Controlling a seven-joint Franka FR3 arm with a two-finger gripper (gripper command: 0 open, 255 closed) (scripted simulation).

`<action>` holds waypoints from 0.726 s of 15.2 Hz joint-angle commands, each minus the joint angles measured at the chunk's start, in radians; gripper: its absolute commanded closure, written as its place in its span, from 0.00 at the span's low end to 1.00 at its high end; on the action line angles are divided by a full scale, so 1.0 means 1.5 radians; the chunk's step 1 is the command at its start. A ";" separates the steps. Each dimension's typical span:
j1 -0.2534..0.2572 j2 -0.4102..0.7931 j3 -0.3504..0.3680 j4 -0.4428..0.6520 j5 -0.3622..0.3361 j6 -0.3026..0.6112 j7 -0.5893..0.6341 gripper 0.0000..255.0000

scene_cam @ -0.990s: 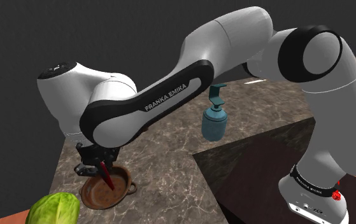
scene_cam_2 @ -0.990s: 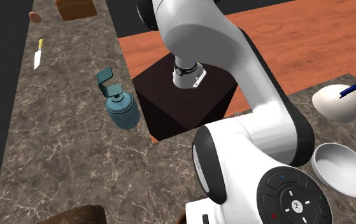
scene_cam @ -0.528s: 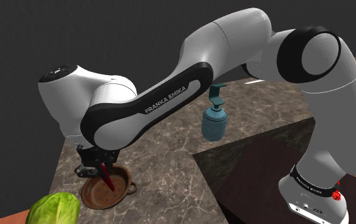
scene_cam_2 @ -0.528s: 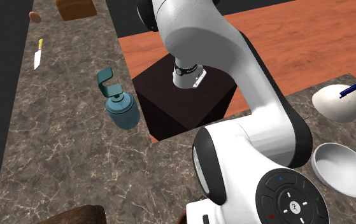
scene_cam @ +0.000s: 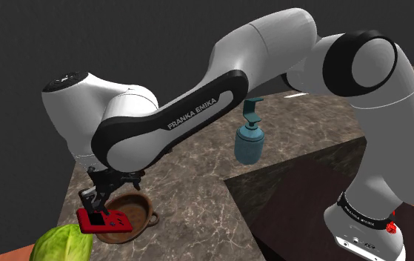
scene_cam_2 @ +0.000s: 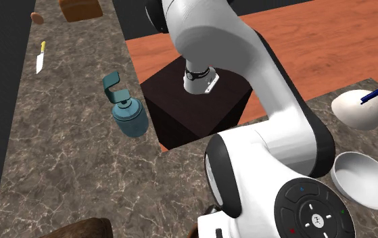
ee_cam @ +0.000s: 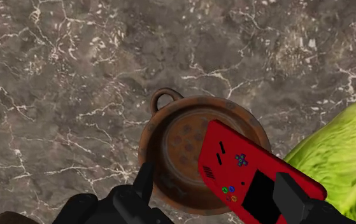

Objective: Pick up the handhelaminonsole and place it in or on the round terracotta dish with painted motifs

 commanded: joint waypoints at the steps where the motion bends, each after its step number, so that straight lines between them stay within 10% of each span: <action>1: 0.000 -0.013 0.005 0.014 0.007 -0.026 -0.004 0.00; 11: 0.002 -0.023 0.009 0.040 0.014 -0.059 -0.010 0.00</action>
